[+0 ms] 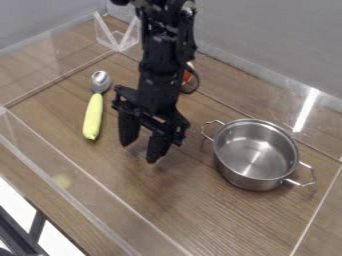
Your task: Remove the green spoon from inside the silver pot and place it on the table
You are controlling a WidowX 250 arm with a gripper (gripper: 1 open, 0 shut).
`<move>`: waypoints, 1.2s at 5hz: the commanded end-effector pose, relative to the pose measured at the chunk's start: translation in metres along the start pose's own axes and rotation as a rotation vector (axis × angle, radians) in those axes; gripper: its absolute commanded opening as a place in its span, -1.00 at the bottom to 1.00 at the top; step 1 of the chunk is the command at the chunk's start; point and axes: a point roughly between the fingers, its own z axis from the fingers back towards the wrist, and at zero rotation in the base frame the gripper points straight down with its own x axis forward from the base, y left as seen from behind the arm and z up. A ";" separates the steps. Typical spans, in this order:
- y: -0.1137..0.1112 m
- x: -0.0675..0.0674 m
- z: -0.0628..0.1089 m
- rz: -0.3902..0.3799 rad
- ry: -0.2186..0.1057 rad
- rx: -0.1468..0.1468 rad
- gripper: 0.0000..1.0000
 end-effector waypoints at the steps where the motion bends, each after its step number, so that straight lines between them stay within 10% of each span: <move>1: 0.008 0.017 0.016 -0.017 -0.089 -0.033 1.00; 6: 0.026 0.036 0.022 -0.208 -0.194 -0.044 1.00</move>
